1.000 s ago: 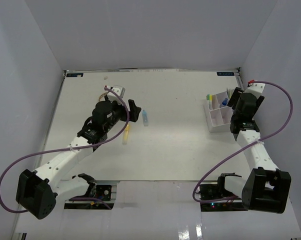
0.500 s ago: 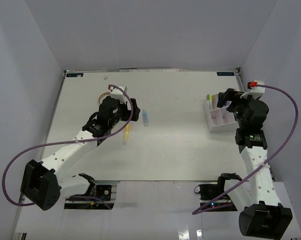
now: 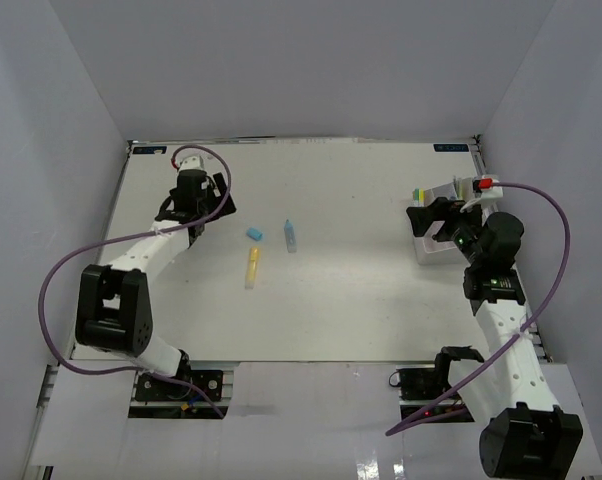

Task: Sort the stationery into containers
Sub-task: Pick up the stationery from the center of the board.

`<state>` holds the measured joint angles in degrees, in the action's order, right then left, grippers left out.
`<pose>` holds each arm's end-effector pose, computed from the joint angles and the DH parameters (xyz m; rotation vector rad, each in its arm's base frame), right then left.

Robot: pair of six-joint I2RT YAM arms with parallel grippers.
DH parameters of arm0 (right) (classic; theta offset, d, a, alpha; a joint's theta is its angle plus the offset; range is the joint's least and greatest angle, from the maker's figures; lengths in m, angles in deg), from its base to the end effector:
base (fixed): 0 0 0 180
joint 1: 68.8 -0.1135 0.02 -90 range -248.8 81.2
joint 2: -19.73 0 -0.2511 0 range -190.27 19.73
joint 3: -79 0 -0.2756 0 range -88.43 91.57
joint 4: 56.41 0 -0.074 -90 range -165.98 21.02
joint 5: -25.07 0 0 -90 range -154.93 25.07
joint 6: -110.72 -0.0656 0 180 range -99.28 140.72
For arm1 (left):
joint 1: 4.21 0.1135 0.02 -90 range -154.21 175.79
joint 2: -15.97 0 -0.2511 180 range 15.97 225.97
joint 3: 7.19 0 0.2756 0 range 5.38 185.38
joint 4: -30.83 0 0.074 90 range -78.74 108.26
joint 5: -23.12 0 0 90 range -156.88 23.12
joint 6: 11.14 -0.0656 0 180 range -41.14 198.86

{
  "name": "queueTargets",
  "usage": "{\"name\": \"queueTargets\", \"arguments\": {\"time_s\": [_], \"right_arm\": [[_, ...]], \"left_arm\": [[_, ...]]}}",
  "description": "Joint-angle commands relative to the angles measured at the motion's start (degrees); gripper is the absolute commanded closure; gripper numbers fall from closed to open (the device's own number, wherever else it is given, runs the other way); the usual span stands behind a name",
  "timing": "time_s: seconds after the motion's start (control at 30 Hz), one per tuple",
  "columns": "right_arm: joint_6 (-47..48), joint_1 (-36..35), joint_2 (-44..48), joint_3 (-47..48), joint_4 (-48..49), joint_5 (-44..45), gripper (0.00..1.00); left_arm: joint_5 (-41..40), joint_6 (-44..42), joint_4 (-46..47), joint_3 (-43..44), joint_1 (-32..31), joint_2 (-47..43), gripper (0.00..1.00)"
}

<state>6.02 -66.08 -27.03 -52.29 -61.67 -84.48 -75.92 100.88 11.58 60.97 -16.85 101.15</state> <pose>0.2598 0.0096 0.2980 -0.0151 1.6430 0.4376 0.3675 -0.0719 0.2009 -0.2674 2.1833 -0.1658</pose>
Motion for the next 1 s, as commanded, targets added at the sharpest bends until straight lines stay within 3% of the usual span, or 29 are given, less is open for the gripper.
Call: {"name": "queueTargets", "arguments": {"time_s": [0.0, 0.2, 0.47, 0.73, 0.97], "right_arm": [[-0.07, -2.36, 0.97, -0.54, 3.68, -2.86, 0.04], [1.51, -7.72, 1.94, -1.51, 3.24, -0.58, 0.04], [3.53, -11.16, 1.94, -1.51, 2.97, 2.15, 0.04], [4.15, -12.3, 1.85, -1.51, 2.8, 3.47, 0.04], [4.24, -12.56, 1.68, -1.51, 2.71, 3.82, 0.04]], "left_arm": [[-1.33, 1.98, -1.49, 6.08, 2.97, 5.57, 0.06], [-5.55, 3.64, -6.5, 17.08, 5.96, 18.51, 0.19], [-8.45, 4.79, -9.85, 26.93, 7.72, 29.41, 0.27], [-8.89, 4.7, -11.08, 27.2, 8.07, 31.79, 0.37], [-9.86, 4.44, -11.08, 27.64, 8.25, 30.22, 0.36]]}}
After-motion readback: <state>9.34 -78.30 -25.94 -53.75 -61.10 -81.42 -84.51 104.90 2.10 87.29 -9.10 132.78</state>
